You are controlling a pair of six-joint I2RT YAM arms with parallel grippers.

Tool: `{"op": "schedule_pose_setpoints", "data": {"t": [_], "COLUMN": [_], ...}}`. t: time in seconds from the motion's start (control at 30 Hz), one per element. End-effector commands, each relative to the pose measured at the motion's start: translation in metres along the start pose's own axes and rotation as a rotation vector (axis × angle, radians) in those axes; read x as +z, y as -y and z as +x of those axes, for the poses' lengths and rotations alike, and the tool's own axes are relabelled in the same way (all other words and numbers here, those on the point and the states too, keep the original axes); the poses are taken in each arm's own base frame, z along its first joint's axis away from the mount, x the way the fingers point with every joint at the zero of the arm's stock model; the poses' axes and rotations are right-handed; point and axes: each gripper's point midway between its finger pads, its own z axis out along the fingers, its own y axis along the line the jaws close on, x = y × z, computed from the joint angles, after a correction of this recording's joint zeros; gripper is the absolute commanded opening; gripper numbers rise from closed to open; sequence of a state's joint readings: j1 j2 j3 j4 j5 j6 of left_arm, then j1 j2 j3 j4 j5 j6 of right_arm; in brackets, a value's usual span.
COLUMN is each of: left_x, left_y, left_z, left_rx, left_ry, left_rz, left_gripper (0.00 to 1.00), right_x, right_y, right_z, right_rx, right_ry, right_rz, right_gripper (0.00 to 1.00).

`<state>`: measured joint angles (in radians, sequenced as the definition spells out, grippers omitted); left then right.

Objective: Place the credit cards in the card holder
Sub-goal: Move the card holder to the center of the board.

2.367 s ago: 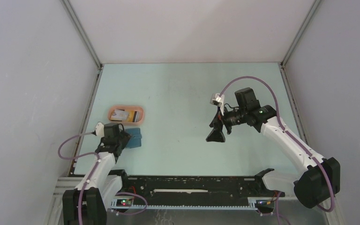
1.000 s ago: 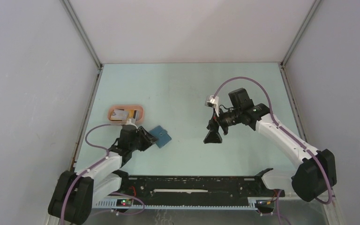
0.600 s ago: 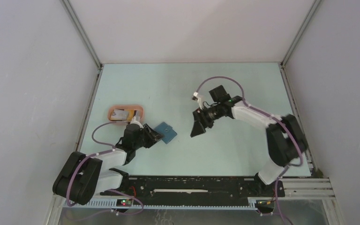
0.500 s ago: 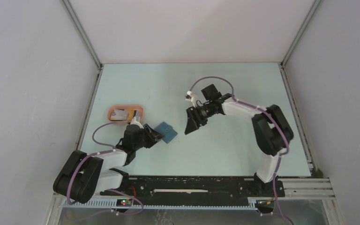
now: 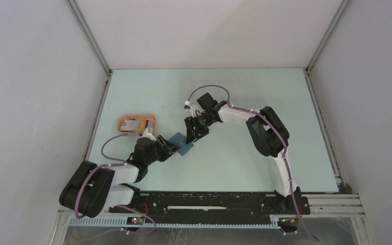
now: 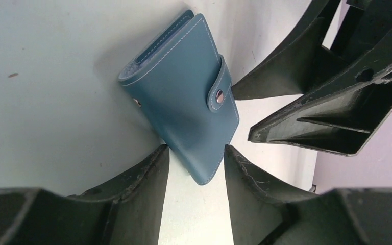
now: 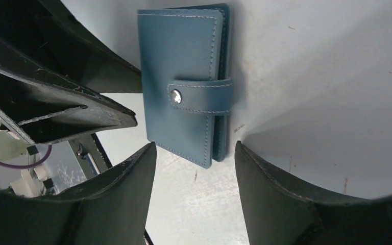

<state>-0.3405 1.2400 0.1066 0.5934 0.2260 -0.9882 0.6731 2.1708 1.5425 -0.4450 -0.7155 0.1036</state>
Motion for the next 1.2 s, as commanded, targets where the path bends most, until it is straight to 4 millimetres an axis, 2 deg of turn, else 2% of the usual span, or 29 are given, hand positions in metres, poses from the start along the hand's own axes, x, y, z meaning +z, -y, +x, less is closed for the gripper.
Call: {"op": "schedule_pose_setpoints", "data": {"t": [0.0,0.1,0.37,0.5,0.53,0.63,0.7,0.8,0.9,1.07,1.17], "left_x": [-0.005,-0.002,0.007,0.01,0.01,0.008,0.008,0.011,0.015,0.017,0.017], "left_y": [-0.044,-0.045,-0.039,-0.025,-0.021,-0.012,-0.006,0.004,0.01,0.021,0.025], "left_z": [0.033,0.036,0.043,0.039,0.038,0.034,0.033,0.031,0.03,0.031,0.029], "left_rx": [-0.025,-0.04,-0.067,-0.075,-0.076,-0.076,-0.071,-0.071,-0.089,-0.12,-0.113], "left_ry": [-0.105,-0.118,-0.15,-0.139,-0.131,-0.108,-0.11,-0.111,-0.112,-0.129,-0.114], "left_rz": [-0.14,-0.132,-0.075,0.0,0.021,0.074,0.102,0.146,0.187,0.26,0.278], "left_gripper": [0.5,0.47,0.29,0.24,0.24,0.3,0.35,0.4,0.4,0.38,0.33], "right_x": [0.014,0.02,0.02,0.013,0.011,0.004,0.001,0.0,-0.001,-0.003,-0.003], "right_y": [0.005,0.001,-0.017,-0.018,-0.015,-0.003,0.002,0.002,-0.001,-0.002,-0.002], "right_z": [0.006,0.015,0.024,0.019,0.018,0.016,0.018,0.022,0.023,0.024,0.025], "right_rx": [0.032,0.052,0.117,0.142,0.14,0.158,0.172,0.174,0.168,0.179,0.185], "right_ry": [-0.037,-0.065,-0.086,-0.06,-0.052,-0.032,-0.031,-0.043,-0.049,-0.055,-0.059], "right_rz": [0.035,0.005,-0.101,-0.132,-0.123,-0.108,-0.109,-0.123,-0.14,-0.172,-0.181], "right_gripper": [0.67,0.65,0.56,0.39,0.31,0.14,0.08,0.05,0.03,0.02,0.02]}}
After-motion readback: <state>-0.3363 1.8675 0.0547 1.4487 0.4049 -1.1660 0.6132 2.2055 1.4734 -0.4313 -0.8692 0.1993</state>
